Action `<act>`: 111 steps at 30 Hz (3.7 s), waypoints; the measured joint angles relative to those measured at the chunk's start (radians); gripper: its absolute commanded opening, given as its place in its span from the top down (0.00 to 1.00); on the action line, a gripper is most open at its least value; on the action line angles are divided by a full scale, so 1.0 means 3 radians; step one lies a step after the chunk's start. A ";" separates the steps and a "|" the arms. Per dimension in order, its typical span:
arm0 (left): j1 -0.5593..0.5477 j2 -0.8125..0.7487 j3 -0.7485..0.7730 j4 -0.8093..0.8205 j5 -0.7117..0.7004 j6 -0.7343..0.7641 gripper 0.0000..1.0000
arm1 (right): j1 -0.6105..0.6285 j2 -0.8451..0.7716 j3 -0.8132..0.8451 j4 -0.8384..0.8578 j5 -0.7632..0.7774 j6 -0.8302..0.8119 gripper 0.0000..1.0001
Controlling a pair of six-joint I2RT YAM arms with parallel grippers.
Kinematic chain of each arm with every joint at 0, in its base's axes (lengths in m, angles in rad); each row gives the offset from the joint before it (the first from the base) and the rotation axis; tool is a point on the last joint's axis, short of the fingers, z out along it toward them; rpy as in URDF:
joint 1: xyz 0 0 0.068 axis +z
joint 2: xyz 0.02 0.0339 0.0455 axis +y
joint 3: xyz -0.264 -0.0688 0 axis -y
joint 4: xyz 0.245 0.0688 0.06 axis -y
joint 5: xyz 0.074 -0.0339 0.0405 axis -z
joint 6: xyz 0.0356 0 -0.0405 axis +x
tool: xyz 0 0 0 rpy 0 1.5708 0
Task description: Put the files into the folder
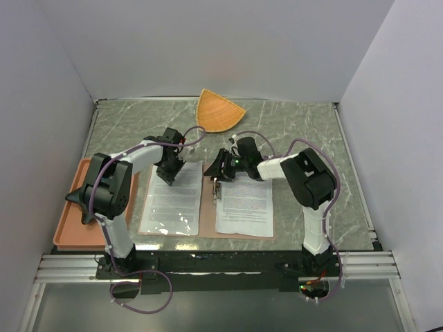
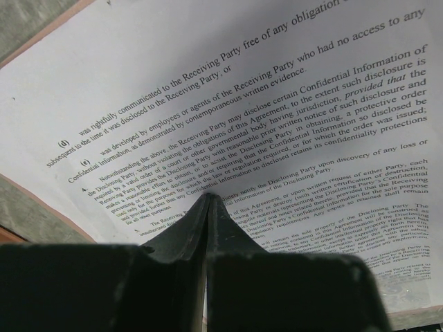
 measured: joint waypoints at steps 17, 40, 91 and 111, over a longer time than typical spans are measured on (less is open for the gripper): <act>0.0000 -0.0006 -0.0005 0.0056 -0.0139 0.0011 0.94 | 0.0094 -0.0271 -0.0004 -0.0047 -0.0050 0.0008 0.48; 0.0004 -0.0056 -0.0039 0.0127 -0.0240 -0.0001 0.86 | 0.0240 -0.0669 -0.0493 -0.0203 -0.0036 -0.0074 0.51; -0.1404 0.0566 0.1213 0.0178 -0.0757 -0.1638 0.04 | 0.1490 -0.3014 -0.2258 0.0439 0.3409 -0.1528 1.00; -0.1203 0.0750 0.1167 0.0305 -0.0436 -0.1633 0.01 | 0.1506 -0.2018 -0.2126 0.1231 0.3751 -0.1708 1.00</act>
